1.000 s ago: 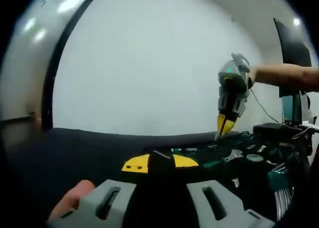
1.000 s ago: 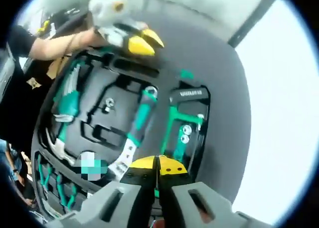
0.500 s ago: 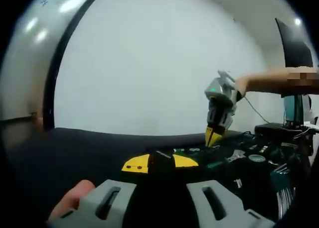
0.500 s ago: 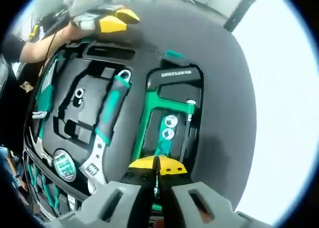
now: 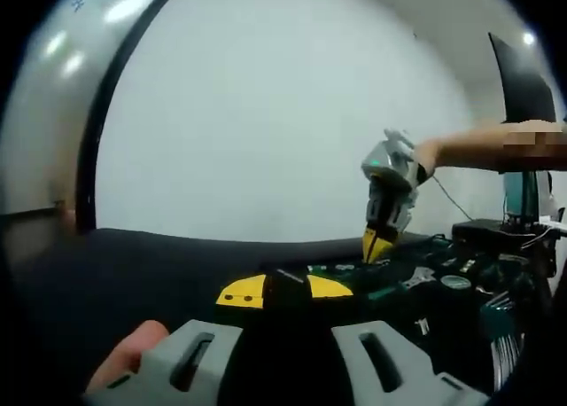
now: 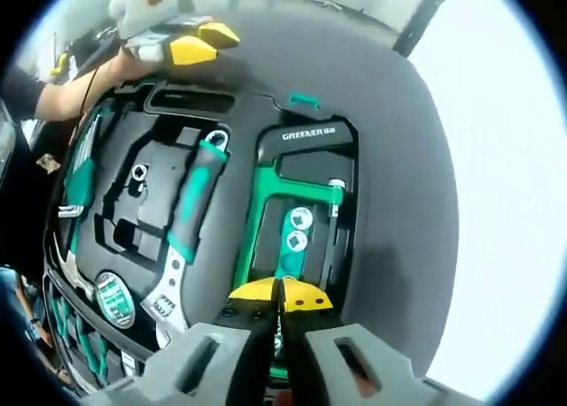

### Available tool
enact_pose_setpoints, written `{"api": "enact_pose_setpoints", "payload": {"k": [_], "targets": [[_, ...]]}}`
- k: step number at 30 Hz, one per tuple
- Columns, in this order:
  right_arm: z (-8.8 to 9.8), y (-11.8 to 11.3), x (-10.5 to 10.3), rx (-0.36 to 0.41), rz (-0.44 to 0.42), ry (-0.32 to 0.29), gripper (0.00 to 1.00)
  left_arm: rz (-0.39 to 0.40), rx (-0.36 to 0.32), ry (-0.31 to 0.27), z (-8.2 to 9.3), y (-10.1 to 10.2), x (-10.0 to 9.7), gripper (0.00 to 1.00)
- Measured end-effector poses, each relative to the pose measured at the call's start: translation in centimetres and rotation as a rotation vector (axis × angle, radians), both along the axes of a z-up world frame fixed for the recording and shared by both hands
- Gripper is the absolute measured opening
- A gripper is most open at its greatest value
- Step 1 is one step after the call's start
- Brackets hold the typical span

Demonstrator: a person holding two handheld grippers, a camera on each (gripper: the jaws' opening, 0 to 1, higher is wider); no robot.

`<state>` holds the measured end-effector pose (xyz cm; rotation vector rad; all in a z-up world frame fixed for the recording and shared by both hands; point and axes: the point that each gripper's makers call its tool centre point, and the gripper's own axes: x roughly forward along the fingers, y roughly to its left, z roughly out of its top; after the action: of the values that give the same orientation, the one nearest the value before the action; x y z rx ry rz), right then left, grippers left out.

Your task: Pick up the tools and put them into their designated positions in the toolbox.

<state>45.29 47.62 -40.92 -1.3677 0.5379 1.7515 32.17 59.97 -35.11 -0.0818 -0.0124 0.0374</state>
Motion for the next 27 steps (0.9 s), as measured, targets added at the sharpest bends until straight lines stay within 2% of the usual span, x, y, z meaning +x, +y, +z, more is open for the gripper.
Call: {"api": "enact_pose_setpoints", "payload": {"k": [7, 13, 17, 18, 19, 20, 21, 22, 23, 24, 25, 27], "targets": [[-0.1, 0.4, 0.0, 0.014, -0.035, 0.030, 0.00, -0.003, 0.006, 0.003, -0.1, -0.1, 0.0, 0.13], [-0.4, 0.4, 0.2, 0.006, -0.047, -0.016, 0.00, -0.003, 0.009, 0.009, -0.2, -0.1, 0.0, 0.13], [-0.3, 0.4, 0.5, 0.046, -0.070, -0.093, 0.00, -0.003, 0.007, 0.008, -0.2, -0.2, -0.1, 0.13], [-0.2, 0.3, 0.5, 0.050, -0.071, -0.130, 0.01, -0.003, 0.009, 0.007, -0.2, -0.2, -0.2, 0.13], [-0.2, 0.1, 0.1, 0.031, -0.016, -0.147, 0.10, -0.004, 0.007, -0.001, -0.1, -0.2, -0.4, 0.13], [0.5, 0.1, -0.4, 0.058, 0.002, -0.127, 0.19, -0.003, 0.000, -0.008, 0.1, -0.2, -0.5, 0.13], [2.1, 0.4, -0.8, 0.107, 0.010, -0.110, 0.19, -0.003, -0.006, -0.014, 0.2, -0.1, -0.6, 0.13], [2.6, 0.6, -0.9, 0.130, 0.001, -0.104, 0.10, -0.002, -0.012, -0.017, 0.2, 0.0, -0.6, 0.13], [4.7, 1.7, -1.2, 0.212, -0.051, -0.061, 0.06, 0.000, -0.017, -0.020, 0.3, 0.1, -0.7, 0.13], [5.8, 1.8, -2.4, 0.243, -0.063, 0.006, 0.06, 0.001, -0.021, -0.023, 0.3, 0.1, -0.7, 0.13], [6.6, 1.6, -4.1, 0.256, -0.042, 0.069, 0.07, 0.001, -0.024, -0.025, 0.4, 0.1, -0.8, 0.13], [7.2, 1.0, -6.5, 0.264, 0.051, 0.080, 0.07, 0.001, -0.022, -0.027, 0.4, 0.1, -0.6, 0.13]]}}
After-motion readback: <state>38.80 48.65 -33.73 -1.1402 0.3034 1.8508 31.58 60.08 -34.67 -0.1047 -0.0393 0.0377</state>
